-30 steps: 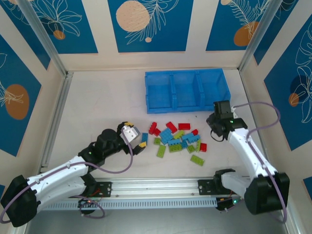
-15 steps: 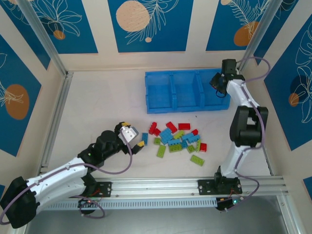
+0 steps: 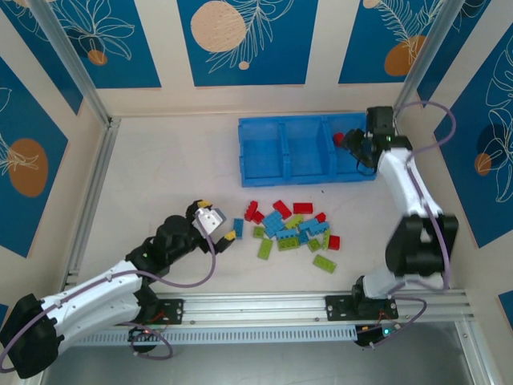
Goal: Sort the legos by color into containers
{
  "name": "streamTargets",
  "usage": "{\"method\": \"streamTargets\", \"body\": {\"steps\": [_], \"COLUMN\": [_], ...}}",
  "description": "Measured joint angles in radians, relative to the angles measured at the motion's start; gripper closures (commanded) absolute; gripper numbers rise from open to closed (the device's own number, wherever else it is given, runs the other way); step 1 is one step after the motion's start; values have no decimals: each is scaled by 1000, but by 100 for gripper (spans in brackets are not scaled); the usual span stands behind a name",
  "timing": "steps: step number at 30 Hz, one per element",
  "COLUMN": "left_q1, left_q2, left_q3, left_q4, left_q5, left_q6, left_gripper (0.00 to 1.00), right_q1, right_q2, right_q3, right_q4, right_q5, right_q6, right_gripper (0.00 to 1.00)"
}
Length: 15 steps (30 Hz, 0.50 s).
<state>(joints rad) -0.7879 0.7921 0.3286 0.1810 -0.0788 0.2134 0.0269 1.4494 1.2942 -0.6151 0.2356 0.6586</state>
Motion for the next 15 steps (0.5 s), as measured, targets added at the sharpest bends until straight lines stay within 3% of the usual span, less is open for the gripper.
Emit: {"method": "streamTargets", "body": {"steps": [4,7,15], "left_q1": [0,0,0], "left_q2": [-13,-11,3], "left_q3": [0,0,0], "left_q4": [-6,-10,-13], "left_q5": [-5,-5,-4], "left_q6": [0,0,-1], "left_gripper": [0,0,0], "right_q1": [201,298,462], "right_q2": [-274,-340,-113], "right_q3": [-229,-343,-378], "right_q4": [-11,-68,-248], "right_q5": [-1,2,60], "right_q6": [-15,-26,-111], "right_gripper": [40,40,15]}}
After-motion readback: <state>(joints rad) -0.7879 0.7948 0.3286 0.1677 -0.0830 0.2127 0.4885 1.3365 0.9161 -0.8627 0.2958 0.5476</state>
